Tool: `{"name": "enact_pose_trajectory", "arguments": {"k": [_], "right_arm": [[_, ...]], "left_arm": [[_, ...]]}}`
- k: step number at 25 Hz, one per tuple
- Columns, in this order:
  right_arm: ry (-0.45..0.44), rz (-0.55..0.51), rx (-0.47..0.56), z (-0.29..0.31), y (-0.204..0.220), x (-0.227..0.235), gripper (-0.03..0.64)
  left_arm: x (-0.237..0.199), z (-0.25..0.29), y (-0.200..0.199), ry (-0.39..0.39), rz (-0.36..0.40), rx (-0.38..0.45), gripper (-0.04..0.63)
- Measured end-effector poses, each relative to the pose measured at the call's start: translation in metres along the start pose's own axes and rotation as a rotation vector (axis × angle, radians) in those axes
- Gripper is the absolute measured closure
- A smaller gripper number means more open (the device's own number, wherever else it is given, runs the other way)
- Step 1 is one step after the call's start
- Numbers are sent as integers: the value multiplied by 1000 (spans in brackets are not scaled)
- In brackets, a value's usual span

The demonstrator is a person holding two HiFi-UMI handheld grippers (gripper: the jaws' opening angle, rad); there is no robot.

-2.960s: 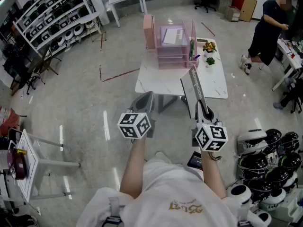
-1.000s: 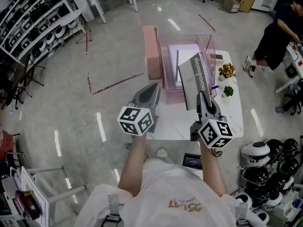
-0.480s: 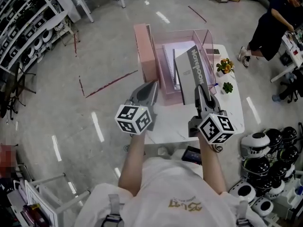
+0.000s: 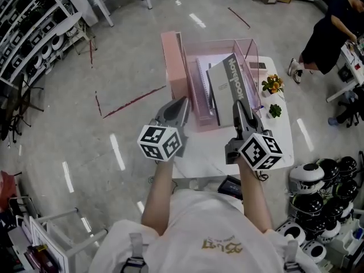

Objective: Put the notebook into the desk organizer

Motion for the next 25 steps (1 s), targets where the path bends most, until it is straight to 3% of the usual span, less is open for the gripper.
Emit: {"name": "enact_pose_trajectory", "arguments": {"k": [15, 25], "right_arm": [[-20, 121, -70, 42, -4, 25, 598], [14, 102, -113, 65, -5, 35, 598]], "left_arm": [[-13, 27, 1, -27, -6, -27, 581], [-21, 39, 4, -38, -9, -48, 581]]}}
Point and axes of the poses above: the fingertips, and each gripper's own axes: z forward along the fingers, x to its right, y out of its underside, the point moved 7 cm from there along -z, backward along the fingers, and after that the axes turned 3 degrees about -x, right-handed, at the moved point
